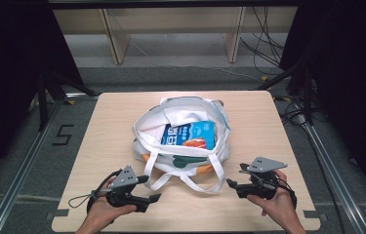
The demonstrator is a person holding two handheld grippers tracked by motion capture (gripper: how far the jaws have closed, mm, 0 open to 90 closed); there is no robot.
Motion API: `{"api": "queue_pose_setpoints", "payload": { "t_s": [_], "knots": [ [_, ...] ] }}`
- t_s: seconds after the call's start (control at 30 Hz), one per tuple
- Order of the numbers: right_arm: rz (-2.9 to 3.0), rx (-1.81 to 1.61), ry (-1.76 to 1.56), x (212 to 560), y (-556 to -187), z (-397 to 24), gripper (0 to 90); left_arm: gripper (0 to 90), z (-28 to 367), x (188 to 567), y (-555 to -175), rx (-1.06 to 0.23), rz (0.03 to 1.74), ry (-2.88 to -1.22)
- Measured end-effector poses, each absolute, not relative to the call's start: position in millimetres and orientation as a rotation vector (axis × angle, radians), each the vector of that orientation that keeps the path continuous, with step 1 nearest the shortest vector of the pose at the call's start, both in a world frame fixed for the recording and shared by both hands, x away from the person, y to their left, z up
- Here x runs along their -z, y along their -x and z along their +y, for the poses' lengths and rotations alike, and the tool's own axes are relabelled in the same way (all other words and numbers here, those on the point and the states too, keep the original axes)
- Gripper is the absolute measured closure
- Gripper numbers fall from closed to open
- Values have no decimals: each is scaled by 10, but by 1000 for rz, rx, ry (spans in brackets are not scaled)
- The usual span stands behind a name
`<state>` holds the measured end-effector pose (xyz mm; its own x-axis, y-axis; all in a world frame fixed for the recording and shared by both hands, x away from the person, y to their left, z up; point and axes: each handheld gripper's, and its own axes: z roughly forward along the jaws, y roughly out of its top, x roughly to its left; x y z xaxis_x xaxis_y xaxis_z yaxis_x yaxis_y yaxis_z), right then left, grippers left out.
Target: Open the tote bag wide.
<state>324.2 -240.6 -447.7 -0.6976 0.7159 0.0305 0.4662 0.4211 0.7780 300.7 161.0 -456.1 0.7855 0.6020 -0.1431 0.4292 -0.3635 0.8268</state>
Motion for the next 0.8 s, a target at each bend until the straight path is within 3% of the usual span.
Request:
{"api": "queue_pose_setpoints", "payload": {
  "t_s": [0.8],
  "knots": [
    [2398, -1112, -1030, 4709, -2978, -2526, 242, 231, 1716, 4796, -2836, -230, 780, -2005]
  ]
}}
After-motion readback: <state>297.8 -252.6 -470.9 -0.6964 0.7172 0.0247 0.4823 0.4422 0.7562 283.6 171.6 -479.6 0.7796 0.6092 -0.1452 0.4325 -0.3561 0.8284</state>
